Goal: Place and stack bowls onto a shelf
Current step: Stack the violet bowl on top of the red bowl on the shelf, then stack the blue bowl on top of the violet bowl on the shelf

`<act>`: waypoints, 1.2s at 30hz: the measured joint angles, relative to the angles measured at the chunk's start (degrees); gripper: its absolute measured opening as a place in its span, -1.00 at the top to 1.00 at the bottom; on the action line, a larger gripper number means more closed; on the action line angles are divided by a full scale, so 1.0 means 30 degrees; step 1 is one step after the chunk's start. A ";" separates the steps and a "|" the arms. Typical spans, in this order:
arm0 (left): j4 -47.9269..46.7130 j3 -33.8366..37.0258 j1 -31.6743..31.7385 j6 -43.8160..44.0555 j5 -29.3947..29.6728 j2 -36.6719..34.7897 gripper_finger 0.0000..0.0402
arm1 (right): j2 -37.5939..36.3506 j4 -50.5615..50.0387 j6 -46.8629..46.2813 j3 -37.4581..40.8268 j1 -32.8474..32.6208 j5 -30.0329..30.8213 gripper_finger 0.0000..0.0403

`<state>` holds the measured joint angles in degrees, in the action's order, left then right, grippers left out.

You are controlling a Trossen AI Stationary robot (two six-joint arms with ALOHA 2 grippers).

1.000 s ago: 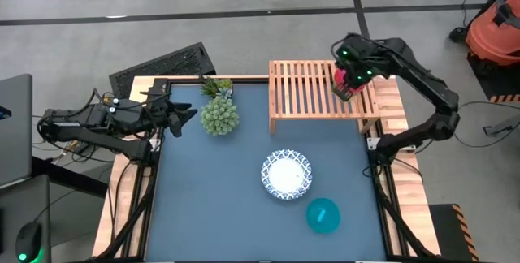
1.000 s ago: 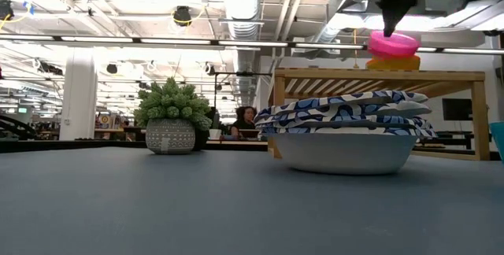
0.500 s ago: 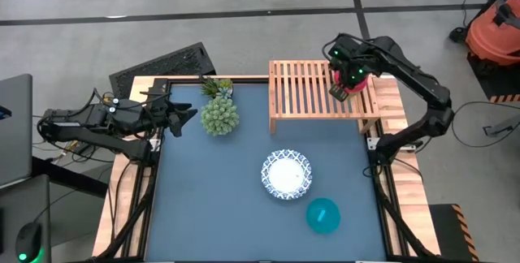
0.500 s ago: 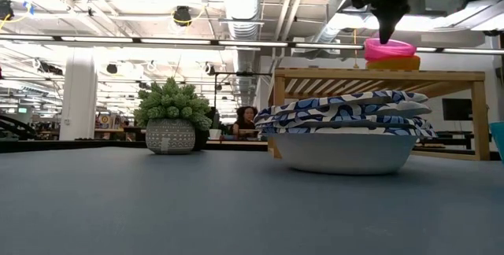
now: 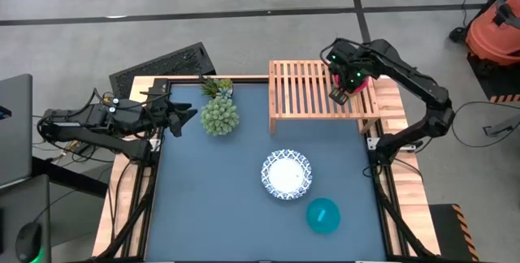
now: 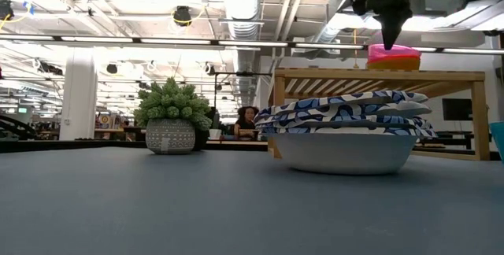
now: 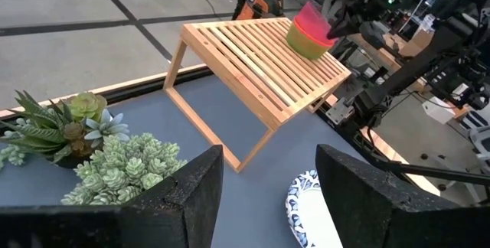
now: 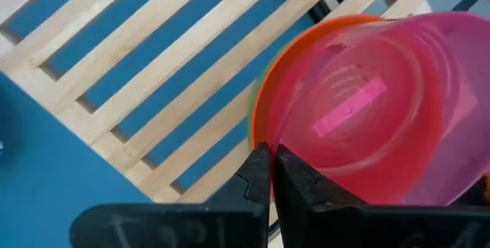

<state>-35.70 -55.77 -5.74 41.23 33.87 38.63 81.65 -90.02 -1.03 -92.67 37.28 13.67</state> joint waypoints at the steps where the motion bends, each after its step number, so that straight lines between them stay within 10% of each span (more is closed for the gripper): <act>1: 0.0000 0.0000 0.0000 0.0004 0.0000 -0.0004 0.02 | 0.0000 -0.0008 -0.0008 0.0063 0.0000 -0.0005 0.83; 28: 0.0000 0.0000 0.0000 -0.0007 -0.0007 -0.0007 0.02 | -0.3179 0.0010 -0.2460 0.0135 -0.0041 -0.2819 0.23; 36: 0.0000 0.0000 0.0000 -0.0154 -0.0007 0.0000 0.02 | -0.4799 0.0054 -0.9232 0.0237 -0.5242 -0.6106 0.22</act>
<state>-35.70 -55.77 -5.74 40.77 33.85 38.63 67.25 -89.85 -28.72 -91.96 21.55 -4.64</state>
